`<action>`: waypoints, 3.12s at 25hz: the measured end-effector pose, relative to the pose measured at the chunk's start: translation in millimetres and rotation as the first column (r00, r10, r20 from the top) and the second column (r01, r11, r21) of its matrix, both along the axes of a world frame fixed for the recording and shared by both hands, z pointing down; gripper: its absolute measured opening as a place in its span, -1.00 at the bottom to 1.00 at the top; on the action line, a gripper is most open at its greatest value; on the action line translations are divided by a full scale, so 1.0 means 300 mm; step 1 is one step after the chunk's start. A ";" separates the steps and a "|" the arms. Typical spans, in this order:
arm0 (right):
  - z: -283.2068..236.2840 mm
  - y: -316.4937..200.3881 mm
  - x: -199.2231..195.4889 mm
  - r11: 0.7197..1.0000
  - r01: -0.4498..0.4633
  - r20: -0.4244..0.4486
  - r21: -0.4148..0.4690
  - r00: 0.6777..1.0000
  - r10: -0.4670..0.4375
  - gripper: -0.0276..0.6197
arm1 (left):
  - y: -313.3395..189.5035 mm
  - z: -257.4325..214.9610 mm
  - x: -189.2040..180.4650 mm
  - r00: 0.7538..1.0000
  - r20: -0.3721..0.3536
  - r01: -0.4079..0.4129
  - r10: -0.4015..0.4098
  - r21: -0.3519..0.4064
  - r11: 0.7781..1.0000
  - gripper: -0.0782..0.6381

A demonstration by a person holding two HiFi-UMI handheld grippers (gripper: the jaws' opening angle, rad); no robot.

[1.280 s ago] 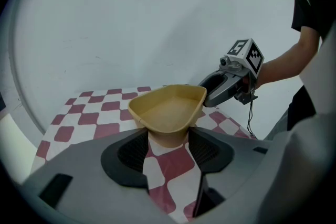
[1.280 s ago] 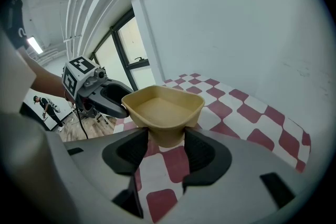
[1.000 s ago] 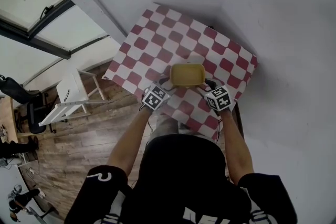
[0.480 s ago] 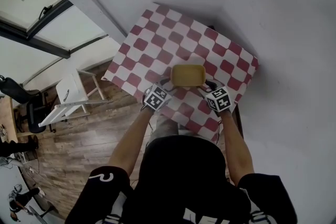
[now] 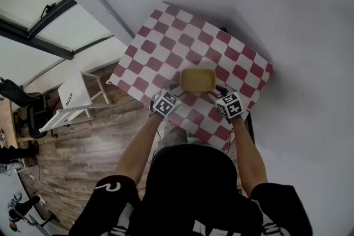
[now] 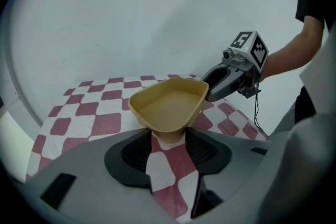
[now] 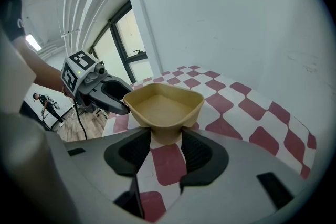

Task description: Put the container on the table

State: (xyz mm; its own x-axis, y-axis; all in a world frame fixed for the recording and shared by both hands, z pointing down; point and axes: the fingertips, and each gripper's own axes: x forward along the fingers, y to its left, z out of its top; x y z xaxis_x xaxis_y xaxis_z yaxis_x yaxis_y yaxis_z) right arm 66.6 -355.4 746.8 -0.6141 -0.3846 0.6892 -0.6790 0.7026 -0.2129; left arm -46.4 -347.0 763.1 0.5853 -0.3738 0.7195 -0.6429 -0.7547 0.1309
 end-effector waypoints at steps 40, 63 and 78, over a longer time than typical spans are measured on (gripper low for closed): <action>0.168 -0.016 -0.005 0.992 -0.021 -0.076 -0.127 0.997 0.012 -0.34 | -0.011 0.156 -0.013 1.000 0.027 0.011 -0.008 -0.127 0.992 -0.20; 0.188 -0.010 0.002 0.988 -0.033 -0.085 -0.153 0.996 0.020 -0.35 | -0.009 0.178 -0.008 0.999 0.035 0.005 0.001 -0.171 0.985 -0.20; 0.210 0.021 -0.005 0.983 -0.039 -0.096 -0.182 0.995 0.022 -0.36 | 0.029 0.201 -0.019 0.998 0.056 -0.008 0.020 -0.215 0.977 -0.06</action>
